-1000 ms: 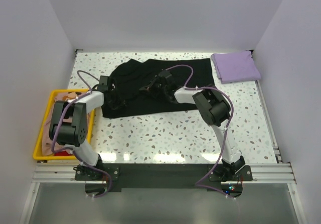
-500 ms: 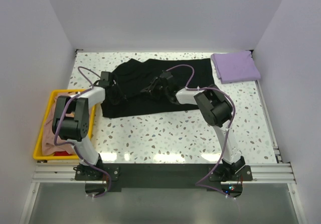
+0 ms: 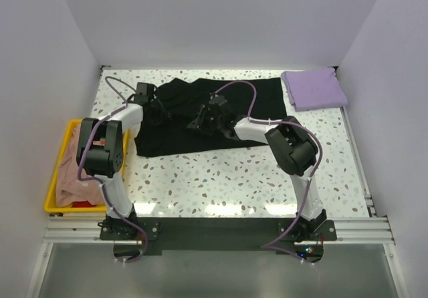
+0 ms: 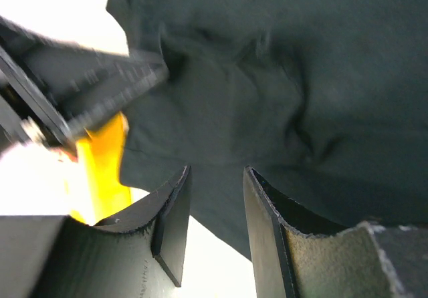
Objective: Fold and stack the t-shirts
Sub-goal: Fold the tshirt
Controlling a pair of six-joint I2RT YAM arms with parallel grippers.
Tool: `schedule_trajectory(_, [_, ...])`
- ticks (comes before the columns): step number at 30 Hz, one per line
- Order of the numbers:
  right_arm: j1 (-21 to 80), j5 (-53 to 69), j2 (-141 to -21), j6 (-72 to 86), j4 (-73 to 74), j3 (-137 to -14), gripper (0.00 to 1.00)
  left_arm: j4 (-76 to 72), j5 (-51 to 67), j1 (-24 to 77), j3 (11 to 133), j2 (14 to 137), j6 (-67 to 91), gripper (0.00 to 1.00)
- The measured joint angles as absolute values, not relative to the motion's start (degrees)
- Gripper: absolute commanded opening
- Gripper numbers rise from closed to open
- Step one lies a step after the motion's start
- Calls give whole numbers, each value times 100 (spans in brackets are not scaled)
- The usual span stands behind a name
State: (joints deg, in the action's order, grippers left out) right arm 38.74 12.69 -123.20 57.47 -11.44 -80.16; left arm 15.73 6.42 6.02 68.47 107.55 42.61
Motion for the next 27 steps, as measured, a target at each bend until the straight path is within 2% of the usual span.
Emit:
schedule_trajectory(4, [3896,1061,-12009,5415,-770,-7793,40,1573,639,602,7177,11072,4294,32])
schedule_trajectory(8, [3894,731,-11640,5054,-366,-7684,41,1588,644,600,7441,11373,4296,43])
schedule_trajectory(11, [3889,484,-11356,4805,-99,-7634,41,1599,670,582,7660,11476,4272,55])
schedule_trajectory(14, [3854,340,-11122,4600,69,-7568,41,1610,670,530,7966,11535,4217,60])
schedule_trajectory(19, [3798,152,-11043,4346,338,-7472,41,1603,655,429,8326,11522,4130,61])
schedule_trajectory(22, [3776,-3,-11043,4182,572,-7454,41,1614,576,414,8239,11402,4134,54])
schedule_trajectory(23, [3776,-51,-11043,4112,644,-7459,41,1579,550,414,8079,11284,4139,46])
schedule_trajectory(27, [3776,-99,-11212,3839,1017,-7771,40,1605,443,419,7205,10632,4191,25])
